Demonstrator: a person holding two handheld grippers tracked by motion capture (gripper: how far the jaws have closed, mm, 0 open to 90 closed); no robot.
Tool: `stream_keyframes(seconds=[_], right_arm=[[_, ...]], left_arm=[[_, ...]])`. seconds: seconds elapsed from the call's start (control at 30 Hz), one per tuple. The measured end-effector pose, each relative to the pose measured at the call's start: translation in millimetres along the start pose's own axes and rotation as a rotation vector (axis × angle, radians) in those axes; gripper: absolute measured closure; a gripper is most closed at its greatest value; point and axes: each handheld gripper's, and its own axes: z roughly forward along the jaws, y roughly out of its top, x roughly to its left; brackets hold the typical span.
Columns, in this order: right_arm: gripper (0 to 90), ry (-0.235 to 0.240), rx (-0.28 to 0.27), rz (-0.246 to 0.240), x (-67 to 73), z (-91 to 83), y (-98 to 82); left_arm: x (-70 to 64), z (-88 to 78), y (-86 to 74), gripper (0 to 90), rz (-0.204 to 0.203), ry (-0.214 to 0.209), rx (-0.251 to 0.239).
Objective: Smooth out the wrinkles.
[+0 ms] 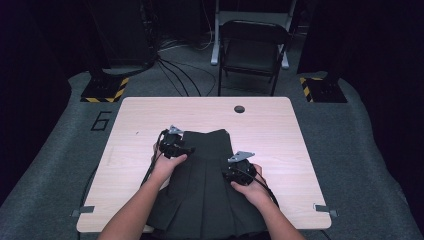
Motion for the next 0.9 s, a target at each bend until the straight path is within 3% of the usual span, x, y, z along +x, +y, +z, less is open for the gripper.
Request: stream_keyframes(seconds=[0.13,0.33,0.63,0.83,0.9], right_arm=[[55.0,0.007,0.003,-0.001,-0.2,-0.3,-0.4],[55.1,0.002,-0.001,-0.006,-0.4,0.0,-0.4],[55.1,0.006,-0.001,-0.01,-0.8,-0.2,-0.8],[55.1,0.006,0.0,-0.013,-1.0,-0.4,-1.1],[55.0,0.006,-0.001,-0.014,-1.0,-0.4,-1.1]], left_arm=[[1.3,10.4,0.6,41.4,-0.033,0.02,0.002],[4.1,20.5,-2.2,40.8,-0.006,0.041,0.034],[7.1,27.7,-5.0,36.9,-0.018,0.062,0.031],[11.7,27.8,-6.1,33.2,-0.004,0.104,0.051],[13.5,28.2,-6.8,32.3,-0.023,0.116,0.053]])
